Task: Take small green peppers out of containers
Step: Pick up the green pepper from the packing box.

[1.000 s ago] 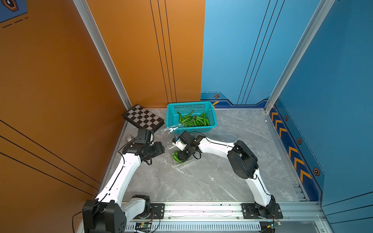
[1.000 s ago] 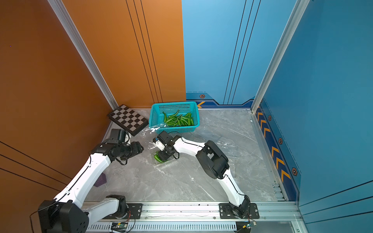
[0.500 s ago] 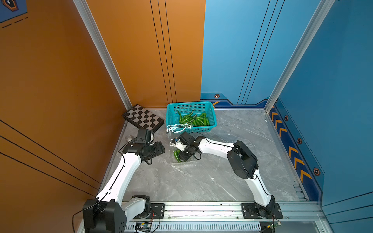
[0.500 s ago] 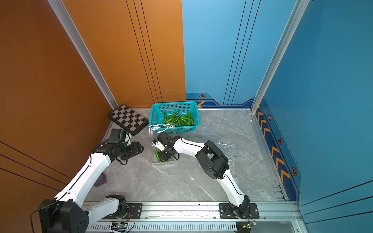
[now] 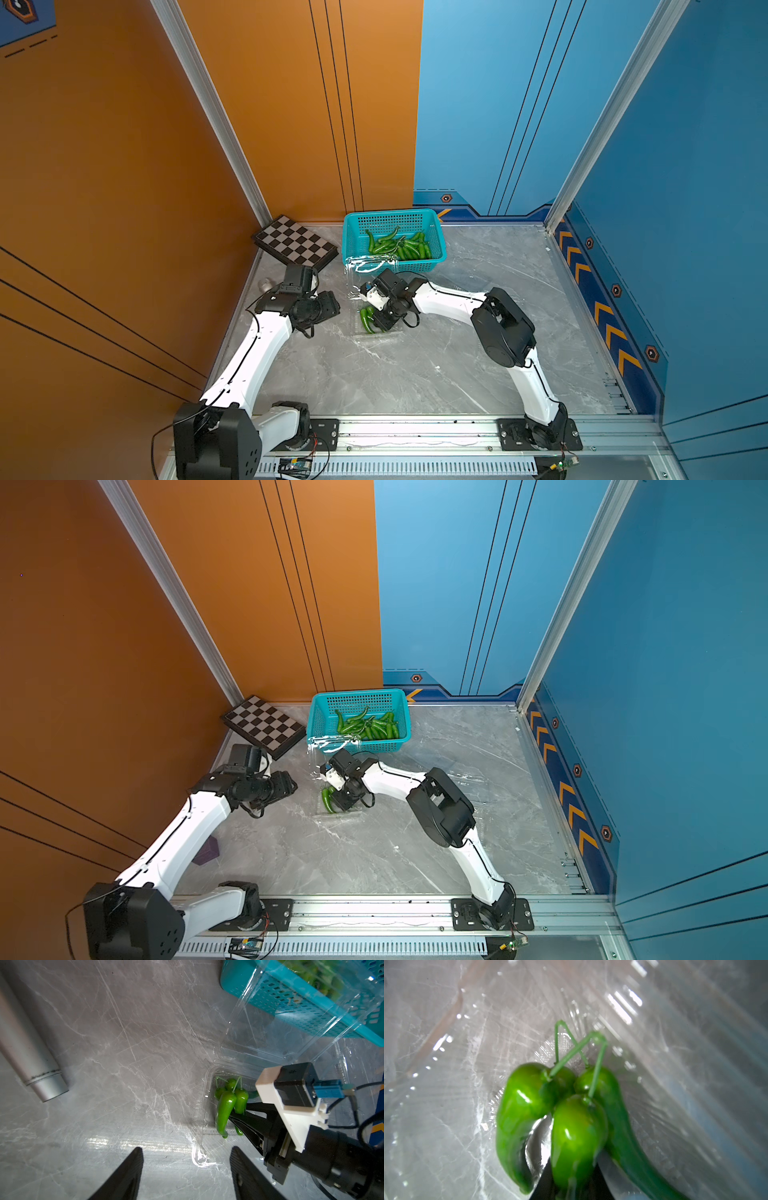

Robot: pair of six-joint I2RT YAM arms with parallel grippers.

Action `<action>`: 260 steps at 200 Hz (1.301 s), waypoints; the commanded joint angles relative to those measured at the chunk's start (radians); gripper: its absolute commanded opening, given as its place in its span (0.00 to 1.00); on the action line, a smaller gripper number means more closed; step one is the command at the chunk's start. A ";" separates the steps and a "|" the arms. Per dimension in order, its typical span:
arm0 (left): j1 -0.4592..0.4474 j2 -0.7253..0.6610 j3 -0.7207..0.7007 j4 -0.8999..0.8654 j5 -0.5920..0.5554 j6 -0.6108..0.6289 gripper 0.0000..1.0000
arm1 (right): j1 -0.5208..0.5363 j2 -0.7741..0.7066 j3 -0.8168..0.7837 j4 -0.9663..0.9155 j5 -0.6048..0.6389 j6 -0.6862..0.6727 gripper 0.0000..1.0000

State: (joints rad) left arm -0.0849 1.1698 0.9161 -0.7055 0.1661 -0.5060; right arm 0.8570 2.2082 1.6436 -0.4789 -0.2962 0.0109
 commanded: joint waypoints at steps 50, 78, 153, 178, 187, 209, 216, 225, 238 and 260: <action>0.011 0.016 -0.013 0.003 0.020 0.008 0.68 | -0.009 -0.094 -0.047 0.026 -0.107 0.021 0.20; 0.010 0.019 -0.012 0.003 0.021 0.009 0.68 | -0.018 -0.092 -0.051 0.039 -0.129 0.038 0.19; 0.010 0.027 -0.014 0.004 0.019 0.015 0.68 | -0.022 -0.058 -0.049 0.052 -0.158 0.057 0.31; 0.010 0.028 -0.017 0.006 0.021 0.016 0.68 | -0.023 -0.047 -0.046 0.056 -0.140 0.059 0.29; 0.010 0.027 -0.016 0.006 0.022 0.016 0.68 | -0.022 -0.041 -0.042 0.054 -0.144 0.057 0.30; 0.010 0.023 -0.017 0.006 0.022 0.015 0.68 | -0.016 -0.031 -0.034 0.056 -0.154 0.058 0.31; 0.010 0.024 -0.018 0.006 0.022 0.017 0.68 | -0.012 -0.030 -0.031 0.056 -0.152 0.056 0.31; 0.010 0.023 -0.019 0.006 0.020 0.016 0.68 | -0.007 -0.024 -0.024 0.054 -0.152 0.057 0.31; 0.009 0.027 -0.018 0.005 0.023 0.017 0.68 | -0.001 -0.014 -0.016 0.056 -0.139 0.057 0.31; 0.010 0.023 -0.017 0.006 0.024 0.018 0.68 | 0.003 0.010 0.002 0.056 -0.129 0.064 0.29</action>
State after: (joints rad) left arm -0.0849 1.1923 0.9161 -0.7017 0.1699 -0.5022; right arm 0.8486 2.1788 1.6096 -0.4343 -0.4416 0.0570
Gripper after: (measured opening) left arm 0.679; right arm 0.305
